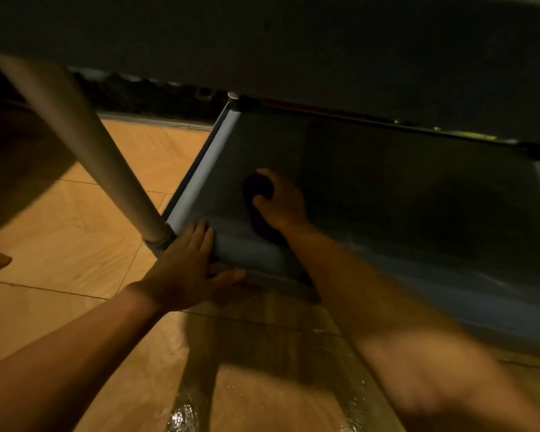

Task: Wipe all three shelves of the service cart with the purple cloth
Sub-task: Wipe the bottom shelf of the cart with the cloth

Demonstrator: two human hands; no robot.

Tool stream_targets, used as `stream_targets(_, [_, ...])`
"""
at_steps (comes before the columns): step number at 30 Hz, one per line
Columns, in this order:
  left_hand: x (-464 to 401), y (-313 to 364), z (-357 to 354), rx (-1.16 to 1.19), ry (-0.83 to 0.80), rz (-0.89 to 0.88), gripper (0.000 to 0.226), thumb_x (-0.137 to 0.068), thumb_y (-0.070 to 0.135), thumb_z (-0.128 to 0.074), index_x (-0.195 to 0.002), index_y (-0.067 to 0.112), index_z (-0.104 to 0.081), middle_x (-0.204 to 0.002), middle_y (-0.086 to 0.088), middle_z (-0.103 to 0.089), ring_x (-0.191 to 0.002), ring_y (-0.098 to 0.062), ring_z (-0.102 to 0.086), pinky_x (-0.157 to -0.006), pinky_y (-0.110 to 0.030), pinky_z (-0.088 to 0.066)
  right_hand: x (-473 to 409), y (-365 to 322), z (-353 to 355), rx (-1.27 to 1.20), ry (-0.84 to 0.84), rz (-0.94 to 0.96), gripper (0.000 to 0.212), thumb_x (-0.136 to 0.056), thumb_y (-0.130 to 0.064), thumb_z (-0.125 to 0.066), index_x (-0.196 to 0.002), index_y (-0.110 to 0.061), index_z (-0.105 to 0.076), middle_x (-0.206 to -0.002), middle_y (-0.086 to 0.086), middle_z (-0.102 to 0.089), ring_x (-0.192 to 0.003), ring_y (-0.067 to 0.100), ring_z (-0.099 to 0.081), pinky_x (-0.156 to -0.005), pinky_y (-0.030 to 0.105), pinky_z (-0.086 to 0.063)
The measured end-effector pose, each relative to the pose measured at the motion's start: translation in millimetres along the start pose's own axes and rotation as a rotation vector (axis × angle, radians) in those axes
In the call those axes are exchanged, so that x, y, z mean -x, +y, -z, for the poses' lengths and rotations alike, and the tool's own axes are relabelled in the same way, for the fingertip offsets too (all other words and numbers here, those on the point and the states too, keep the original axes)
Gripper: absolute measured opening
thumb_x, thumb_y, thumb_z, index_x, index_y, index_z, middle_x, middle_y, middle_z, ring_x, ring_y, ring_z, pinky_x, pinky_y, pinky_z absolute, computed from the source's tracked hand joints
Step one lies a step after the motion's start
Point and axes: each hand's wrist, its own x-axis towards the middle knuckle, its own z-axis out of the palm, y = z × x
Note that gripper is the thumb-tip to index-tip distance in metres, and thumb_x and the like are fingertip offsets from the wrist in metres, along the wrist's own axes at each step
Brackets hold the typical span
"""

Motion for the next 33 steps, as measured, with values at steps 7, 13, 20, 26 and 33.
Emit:
stream_targets(7, [-3.9, -2.2, -1.6, -0.046, 0.005, 0.004, 0.128, -0.066, 0.099, -0.016, -0.160, 0.014, 0.002, -0.168, -0.012, 0.003, -0.155, -0.027, 0.001, -0.124, -0.043, -0.007, 44.9, -16.7, -43.8, 0.506, -0.082, 0.221, 0.079, -0.092, -0.040, -0.059, -0.160, -0.033, -0.020, -0.169, 0.013, -0.012, -0.153, 0.038, -0.014, -0.122, 0.052, -0.024])
stream_targets(13, [-4.5, -1.4, 3.2, -0.071, -0.016, 0.022, 0.131, -0.062, 0.101, -0.014, -0.159, 0.013, 0.000, -0.168, -0.012, 0.001, -0.155, -0.028, -0.003, -0.121, -0.040, -0.007, 76.3, 47.9, 9.3, 0.579, 0.147, 0.107, 0.063, -0.094, -0.017, -0.053, -0.155, -0.023, -0.039, -0.161, 0.017, -0.035, -0.146, 0.037, -0.036, -0.119, 0.042, -0.029])
stream_targets(20, [-4.3, 10.2, 7.8, -0.006, -0.021, 0.061, 0.123, -0.071, 0.097, -0.021, -0.159, 0.011, -0.011, -0.167, -0.012, -0.009, -0.153, -0.030, -0.013, -0.122, -0.045, -0.017, 147.7, 146.5, 134.5, 0.551, 0.287, -0.386, 0.062, -0.096, -0.020, -0.060, -0.153, -0.015, -0.038, -0.155, 0.018, -0.042, -0.132, 0.041, -0.050, -0.101, 0.047, -0.046])
stream_targets(26, [2.0, 90.6, 0.3, 0.107, 0.023, -0.069, 0.110, -0.081, 0.079, -0.047, -0.156, 0.004, -0.018, -0.164, -0.018, -0.019, -0.150, -0.033, -0.020, -0.121, -0.046, -0.020, 119.4, 61.5, 61.8, 0.360, 0.225, -0.075, 0.078, -0.093, -0.004, -0.055, -0.158, -0.040, -0.029, -0.168, 0.015, -0.022, -0.148, 0.040, -0.032, -0.111, 0.047, -0.044])
stream_targets(33, [3.0, 93.8, -12.0, -0.031, -0.011, 0.020, 0.146, -0.053, 0.104, -0.020, -0.149, -0.005, -0.027, -0.158, -0.027, -0.025, -0.145, -0.042, -0.027, -0.119, -0.050, -0.026, 147.0, 110.1, 81.4, 0.828, 0.155, -0.073, 0.059, -0.096, -0.017, -0.046, -0.151, -0.038, -0.041, -0.155, 0.015, -0.038, -0.126, 0.042, -0.048, -0.097, 0.051, -0.046])
